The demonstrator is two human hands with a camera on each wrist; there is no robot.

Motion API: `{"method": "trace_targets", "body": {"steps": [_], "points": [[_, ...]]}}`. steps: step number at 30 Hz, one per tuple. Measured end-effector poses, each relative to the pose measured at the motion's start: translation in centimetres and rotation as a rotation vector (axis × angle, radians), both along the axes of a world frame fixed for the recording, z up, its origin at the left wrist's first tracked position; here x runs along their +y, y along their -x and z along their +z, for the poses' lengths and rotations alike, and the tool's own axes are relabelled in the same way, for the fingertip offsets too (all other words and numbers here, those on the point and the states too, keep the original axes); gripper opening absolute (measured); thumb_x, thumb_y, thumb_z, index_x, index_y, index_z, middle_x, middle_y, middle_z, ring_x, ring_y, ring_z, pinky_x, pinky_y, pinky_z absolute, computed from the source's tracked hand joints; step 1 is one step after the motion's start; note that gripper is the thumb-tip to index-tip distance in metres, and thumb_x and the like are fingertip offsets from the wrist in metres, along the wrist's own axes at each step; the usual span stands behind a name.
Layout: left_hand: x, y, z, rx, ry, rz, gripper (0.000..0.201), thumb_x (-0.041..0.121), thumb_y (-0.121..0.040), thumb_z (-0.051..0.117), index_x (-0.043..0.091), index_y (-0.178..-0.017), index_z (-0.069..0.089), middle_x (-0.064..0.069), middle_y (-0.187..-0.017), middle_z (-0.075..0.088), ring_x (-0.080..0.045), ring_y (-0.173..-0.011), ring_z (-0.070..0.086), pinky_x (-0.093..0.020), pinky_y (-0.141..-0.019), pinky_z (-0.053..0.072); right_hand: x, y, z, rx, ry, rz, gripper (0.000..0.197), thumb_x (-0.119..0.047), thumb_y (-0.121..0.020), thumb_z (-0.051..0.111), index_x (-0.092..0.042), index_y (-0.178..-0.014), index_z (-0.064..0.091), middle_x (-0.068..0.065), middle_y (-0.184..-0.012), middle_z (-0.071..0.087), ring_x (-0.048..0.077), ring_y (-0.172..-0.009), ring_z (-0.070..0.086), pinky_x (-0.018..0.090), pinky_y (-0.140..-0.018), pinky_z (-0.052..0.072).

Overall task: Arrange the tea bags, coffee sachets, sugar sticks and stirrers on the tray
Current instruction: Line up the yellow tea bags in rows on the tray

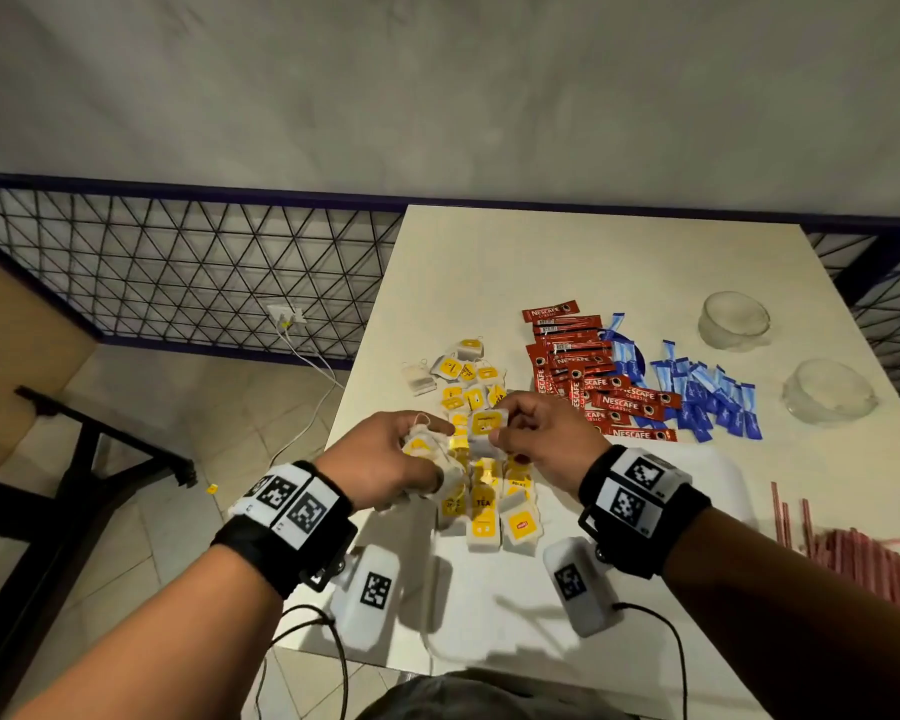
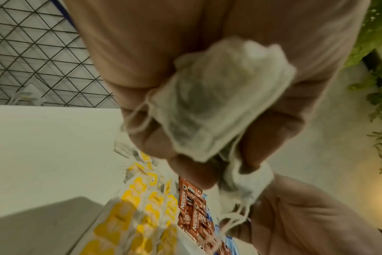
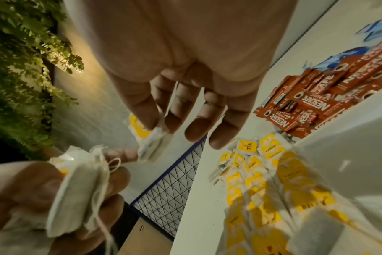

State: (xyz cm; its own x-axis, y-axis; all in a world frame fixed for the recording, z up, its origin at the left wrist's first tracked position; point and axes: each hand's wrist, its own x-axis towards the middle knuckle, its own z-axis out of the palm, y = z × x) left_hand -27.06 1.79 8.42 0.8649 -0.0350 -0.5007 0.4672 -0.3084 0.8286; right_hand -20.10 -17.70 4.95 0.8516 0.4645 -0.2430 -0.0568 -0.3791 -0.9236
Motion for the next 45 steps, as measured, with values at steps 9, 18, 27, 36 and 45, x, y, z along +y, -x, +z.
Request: {"method": "trace_targets", "body": {"steps": [9,18,27,36,45], "points": [[-0.5,0.6,-1.9,-0.017,-0.146,-0.005,0.013,0.006,-0.068,0.069,0.015,-0.069,0.061,0.001,-0.05,0.052,-0.016,-0.04,0.042,-0.02,-0.041,0.036,2.3,0.6,-0.2,-0.152,0.214,0.198,0.004,-0.03,-0.085,0.069,-0.027,-0.085,0.065,-0.005,-0.076,0.066,0.011,-0.069,0.059,0.027,-0.069,0.046],[2.6,3.8,-5.6,0.161,-0.277,0.028,0.016,0.014,-0.065,0.069,0.016,-0.081,0.068,0.004,-0.053,0.059,-0.013,-0.04,0.048,-0.022,-0.043,0.042,3.3,1.8,-3.2,-0.139,0.595,0.484,0.024,-0.031,-0.093,0.056,-0.02,-0.114,0.061,0.0,-0.109,0.06,0.02,-0.101,0.057,0.027,-0.081,0.043],[4.0,5.5,-6.4,0.198,-0.227,0.053,0.014,0.013,-0.066,0.067,0.013,-0.079,0.066,0.001,-0.053,0.057,-0.016,-0.043,0.045,-0.023,-0.044,0.039,4.5,3.1,-5.0,-0.111,0.711,0.686,0.022,-0.027,-0.097,0.048,-0.017,-0.115,0.058,0.005,-0.115,0.059,0.023,-0.098,0.052,0.029,-0.079,0.04],[4.4,6.1,-6.6,0.196,-0.2,0.071,0.018,0.012,-0.067,0.068,0.014,-0.085,0.068,0.001,-0.055,0.058,-0.014,-0.043,0.047,-0.022,-0.045,0.039,5.8,3.0,-6.9,-0.216,0.823,0.586,0.022,-0.024,-0.094,0.049,-0.02,-0.114,0.058,0.004,-0.119,0.057,0.026,-0.102,0.055,0.027,-0.075,0.039],[2.1,5.8,-7.6,0.064,-0.336,-0.223,0.021,0.026,-0.065,0.069,0.034,-0.084,0.067,0.018,-0.081,0.067,0.007,-0.068,0.06,-0.012,-0.06,0.047,3.1,1.4,-5.8,-0.268,0.724,0.314,0.007,-0.029,-0.092,0.053,-0.023,-0.094,0.051,0.001,-0.099,0.053,0.025,-0.095,0.055,0.03,-0.077,0.042]]}}
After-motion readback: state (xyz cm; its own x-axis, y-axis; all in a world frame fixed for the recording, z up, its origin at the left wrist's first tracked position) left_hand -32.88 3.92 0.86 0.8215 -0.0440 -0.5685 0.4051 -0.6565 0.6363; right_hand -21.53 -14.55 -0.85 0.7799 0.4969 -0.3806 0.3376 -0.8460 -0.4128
